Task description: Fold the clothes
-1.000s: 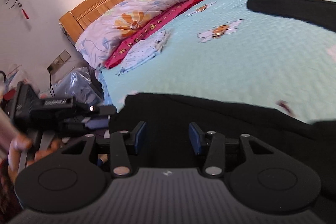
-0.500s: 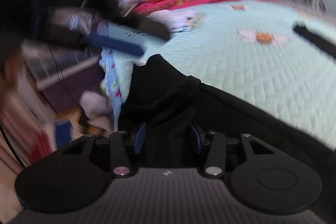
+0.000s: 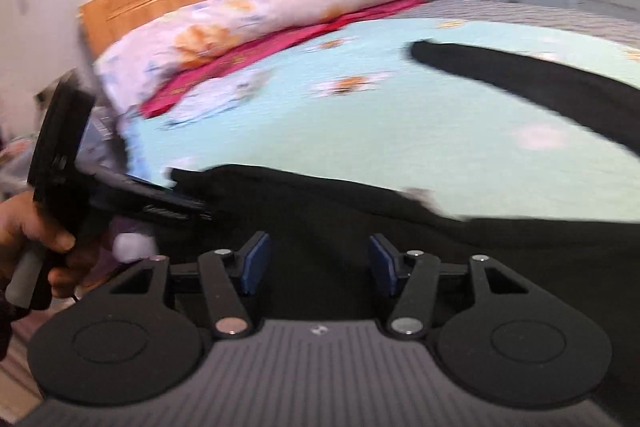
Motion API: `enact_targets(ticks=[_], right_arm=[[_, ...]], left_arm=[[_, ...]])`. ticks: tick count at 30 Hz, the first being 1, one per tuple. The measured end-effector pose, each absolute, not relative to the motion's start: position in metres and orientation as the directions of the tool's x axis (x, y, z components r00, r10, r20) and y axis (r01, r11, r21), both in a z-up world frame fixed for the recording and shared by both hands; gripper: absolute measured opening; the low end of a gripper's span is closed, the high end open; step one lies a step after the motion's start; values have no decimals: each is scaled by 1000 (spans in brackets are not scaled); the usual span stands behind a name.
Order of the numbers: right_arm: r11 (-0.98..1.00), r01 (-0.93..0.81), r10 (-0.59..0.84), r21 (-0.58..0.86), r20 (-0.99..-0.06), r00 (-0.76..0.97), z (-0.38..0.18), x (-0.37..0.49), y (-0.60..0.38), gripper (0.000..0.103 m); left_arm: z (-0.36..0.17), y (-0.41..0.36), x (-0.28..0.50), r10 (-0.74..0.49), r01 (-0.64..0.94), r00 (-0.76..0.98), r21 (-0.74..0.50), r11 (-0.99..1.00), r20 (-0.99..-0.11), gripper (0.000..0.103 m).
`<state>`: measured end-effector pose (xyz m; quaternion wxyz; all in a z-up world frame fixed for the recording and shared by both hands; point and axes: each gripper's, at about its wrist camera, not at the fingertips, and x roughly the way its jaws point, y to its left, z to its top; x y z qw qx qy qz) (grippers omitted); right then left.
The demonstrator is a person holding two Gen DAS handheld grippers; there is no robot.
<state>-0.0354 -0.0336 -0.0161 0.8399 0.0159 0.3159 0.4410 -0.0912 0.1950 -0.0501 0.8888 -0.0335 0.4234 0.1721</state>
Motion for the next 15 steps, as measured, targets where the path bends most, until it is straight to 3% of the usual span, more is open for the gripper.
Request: enact_targets(ticks=[5,6,7,8,11,15], right_arm=[[716,-565,690,410,-544,478,-33,-14,-137,54],[736,-519,673,435,-559,485,-40,-10,-162,40],[752,-467,659,466,-566,496,-45,-7,-186,11],[764,-413,645,496,-571,508,-50,-6,-210,2],[765,-308,626,566,-538,565,-48,-14,-266,3],[768,-229,573,599,-481,664,-43,-35,-317,13]], left_arm=[[-48,193,-91,297,-335,575,112,935,-763,45],[-48,190,-91,304,-333,575,122,935,-760,45],[-48,186,-90,315,-330,575,138,934,-755,45],[-48,182,-90,325,-327,575,153,932,-751,45],[-49,173,-86,354,-326,570,191,926,-742,45],[-49,171,-85,368,-326,564,210,922,-739,45]])
